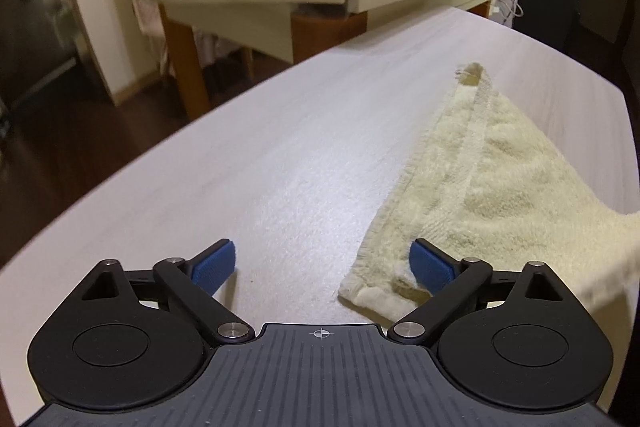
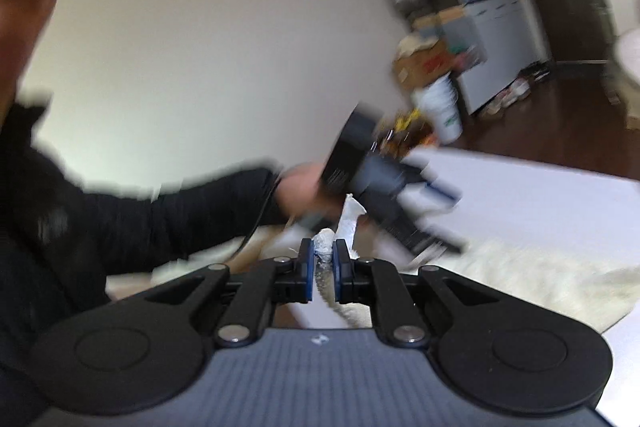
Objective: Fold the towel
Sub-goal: 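Grasp the tagged tip with the right gripper and fold it across the triangle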
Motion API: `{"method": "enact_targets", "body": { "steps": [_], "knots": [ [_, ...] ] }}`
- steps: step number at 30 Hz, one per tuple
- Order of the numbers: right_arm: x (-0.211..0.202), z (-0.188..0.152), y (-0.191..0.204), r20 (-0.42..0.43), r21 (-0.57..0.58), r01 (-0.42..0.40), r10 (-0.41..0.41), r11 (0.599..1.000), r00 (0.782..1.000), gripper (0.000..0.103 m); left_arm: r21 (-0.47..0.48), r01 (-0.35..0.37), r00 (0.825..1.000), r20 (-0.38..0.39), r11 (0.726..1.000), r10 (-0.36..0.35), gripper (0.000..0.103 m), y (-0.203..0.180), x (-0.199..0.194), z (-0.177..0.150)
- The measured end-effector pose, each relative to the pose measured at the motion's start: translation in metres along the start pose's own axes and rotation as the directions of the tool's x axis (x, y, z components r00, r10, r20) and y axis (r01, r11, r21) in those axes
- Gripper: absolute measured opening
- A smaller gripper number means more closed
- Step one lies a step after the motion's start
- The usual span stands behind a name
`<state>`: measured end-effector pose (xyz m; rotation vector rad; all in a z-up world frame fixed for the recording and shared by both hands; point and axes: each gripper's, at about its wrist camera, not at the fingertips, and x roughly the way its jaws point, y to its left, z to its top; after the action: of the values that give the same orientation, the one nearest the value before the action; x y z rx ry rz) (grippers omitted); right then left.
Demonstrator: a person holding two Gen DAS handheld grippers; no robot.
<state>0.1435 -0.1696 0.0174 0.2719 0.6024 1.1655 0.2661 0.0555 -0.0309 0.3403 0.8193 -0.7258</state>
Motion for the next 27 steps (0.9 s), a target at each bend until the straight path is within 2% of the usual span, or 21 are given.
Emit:
{"method": "enact_targets", "body": {
  "steps": [4, 6, 7, 8, 11, 18, 20, 24, 27],
  "knots": [
    [-0.025, 0.012, -0.08, 0.109, 0.184, 0.0, -0.02, 0.983, 0.994, 0.01, -0.113, 0.002, 0.996, 0.084, 0.994, 0.007, 0.097, 0.017, -0.012, 0.007],
    [-0.031, 0.008, -0.115, 0.127, 0.27, 0.009, -0.045, 0.963, 0.991, 0.01, -0.138, -0.026, 0.99, 0.132, 0.99, 0.044, 0.097, 0.023, -0.022, 0.01],
    [-0.03, 0.008, -0.121, 0.128, 0.284, 0.012, -0.05, 0.959, 0.99, 0.01, -0.142, -0.036, 0.987, 0.147, 0.989, 0.057, 0.097, 0.024, -0.026, 0.011],
    [-0.033, 0.001, -0.145, 0.13, 0.345, 0.014, -0.062, 0.938, 0.99, 0.01, -0.14, -0.039, 0.986, 0.157, 0.989, 0.061, 0.097, 0.024, -0.029, 0.012],
    [-0.037, -0.013, -0.176, 0.126, 0.413, 0.042, -0.103, 0.91, 0.987, 0.01, -0.128, -0.039, 0.982, 0.179, 0.991, 0.062, 0.097, 0.02, -0.036, 0.013],
    [-0.024, -0.028, -0.21, 0.128, 0.488, 0.083, -0.165, 0.869, 0.978, 0.01, -0.064, -0.009, 0.985, 0.169, 0.998, 0.02, 0.097, -0.006, -0.024, 0.01],
    [-0.018, -0.034, -0.219, 0.104, 0.506, 0.112, -0.19, 0.855, 0.976, 0.01, -0.039, 0.009, 0.986, 0.164, 0.999, -0.003, 0.097, -0.014, -0.018, 0.009],
    [-0.012, -0.022, -0.222, 0.119, 0.49, 0.111, -0.193, 0.865, 0.974, 0.01, -0.026, 0.02, 0.987, 0.158, 0.999, -0.016, 0.097, -0.019, -0.012, 0.005],
    [-0.009, -0.024, -0.225, 0.062, 0.472, 0.165, -0.219, 0.866, 0.974, 0.01, -0.033, 0.022, 0.988, 0.151, 0.999, -0.017, 0.097, -0.019, -0.006, 0.003]
  ]
}}
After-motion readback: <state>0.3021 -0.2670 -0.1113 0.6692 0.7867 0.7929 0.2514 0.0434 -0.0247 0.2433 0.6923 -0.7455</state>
